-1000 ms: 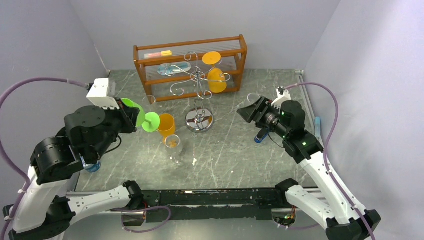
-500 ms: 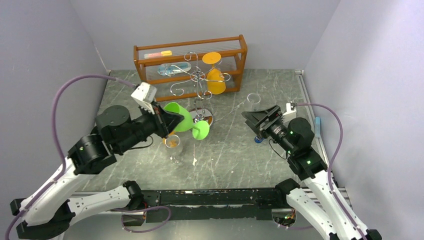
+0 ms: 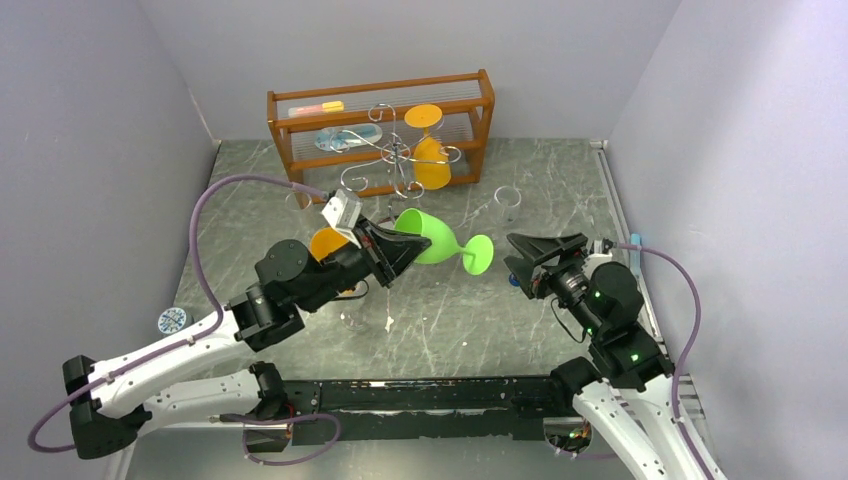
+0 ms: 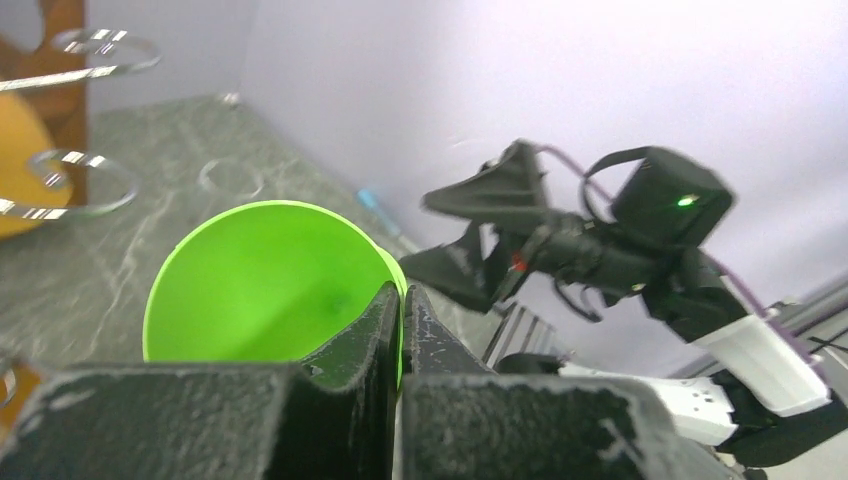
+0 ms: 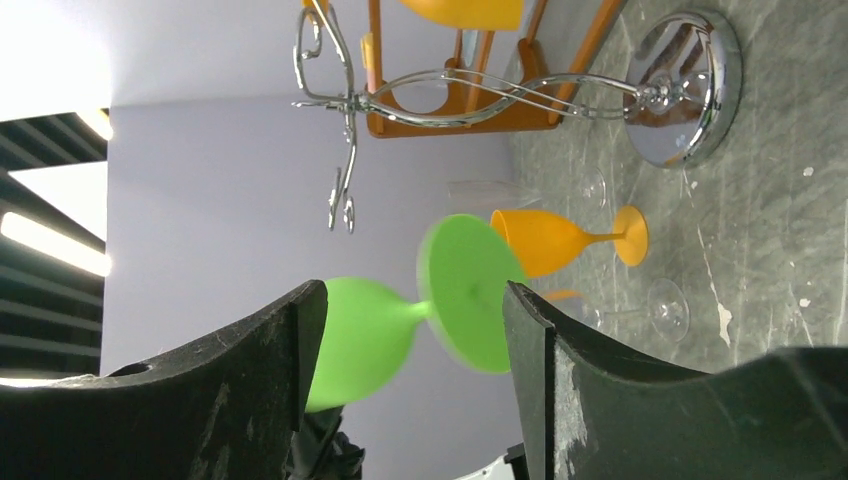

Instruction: Place the wine glass upside down on the wine glass rack

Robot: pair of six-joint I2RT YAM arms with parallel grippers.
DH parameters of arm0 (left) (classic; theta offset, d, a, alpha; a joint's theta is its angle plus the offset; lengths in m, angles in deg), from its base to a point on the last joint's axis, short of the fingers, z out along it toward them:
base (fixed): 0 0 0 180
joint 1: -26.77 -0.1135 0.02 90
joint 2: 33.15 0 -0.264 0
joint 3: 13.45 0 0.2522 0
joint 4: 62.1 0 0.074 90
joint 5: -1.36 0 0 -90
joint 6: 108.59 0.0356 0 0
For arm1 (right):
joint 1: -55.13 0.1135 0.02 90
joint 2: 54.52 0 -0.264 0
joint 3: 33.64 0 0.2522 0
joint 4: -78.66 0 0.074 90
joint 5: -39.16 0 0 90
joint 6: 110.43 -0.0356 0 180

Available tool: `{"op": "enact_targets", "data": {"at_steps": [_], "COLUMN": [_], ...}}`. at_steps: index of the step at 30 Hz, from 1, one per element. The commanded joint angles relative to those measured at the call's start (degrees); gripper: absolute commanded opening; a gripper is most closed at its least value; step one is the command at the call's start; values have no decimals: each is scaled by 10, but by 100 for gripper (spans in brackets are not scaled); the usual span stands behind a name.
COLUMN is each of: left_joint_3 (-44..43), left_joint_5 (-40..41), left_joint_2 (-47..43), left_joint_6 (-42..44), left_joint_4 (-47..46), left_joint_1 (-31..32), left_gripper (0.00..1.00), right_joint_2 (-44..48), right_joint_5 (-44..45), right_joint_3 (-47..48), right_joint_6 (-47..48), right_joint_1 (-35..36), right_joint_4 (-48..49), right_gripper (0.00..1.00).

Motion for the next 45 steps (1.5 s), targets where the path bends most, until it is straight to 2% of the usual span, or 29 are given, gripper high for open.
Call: {"op": "enact_targets", "data": {"at_steps": [1, 7, 10, 12, 19, 23, 26, 27, 31, 36, 40, 43, 45], "left_joint_3": [7, 21, 29, 30, 24, 33, 43, 49, 61, 61, 61, 58, 59], "left_joint_5": [28, 100, 145, 166, 228, 226, 192, 185, 172, 157, 143, 139, 139], "left_joint_2": [21, 60, 82, 99, 134, 140, 150, 155, 168, 183, 192, 198, 200], "left_joint_6": [49, 167, 227, 272, 369, 381, 401, 409, 432, 444, 444, 453, 458], "left_joint_4": [-172, -267, -310, -336, -396, -431, -456, -471, -498, -511, -521, -514, -516], "left_joint_1": [43, 125, 163, 186, 230, 232, 232, 232, 232, 232, 232, 232, 233], "left_gripper": [5, 5, 5, 5, 5, 5, 5, 5, 5, 5, 5, 5, 5], "right_joint_2": [-10, -24, -23, -22, -24, -15, -2, 0, 2, -5, -34, -62, -73], "right_joint_5": [-8, -44, -35, -23, 14, 7, -13, -18, -29, -29, -40, -62, -64], "right_joint_3": [10, 3, 6, 12, 35, 23, -2, -12, -20, -21, -15, -15, -11], "right_joint_6": [-28, -33, -30, -28, -4, -17, -60, -75, -117, -144, -174, -177, -179], "right_joint_1": [-2, -2, -2, -2, -2, -2, -1, -2, -2, -1, -2, -2, -1], "right_joint_4": [-19, 8, -4, -18, -73, -58, -7, 11, 68, 107, 91, 117, 125], "right_gripper": [68, 63, 57, 57, 82, 86, 80, 74, 62, 62, 63, 59, 52]}}
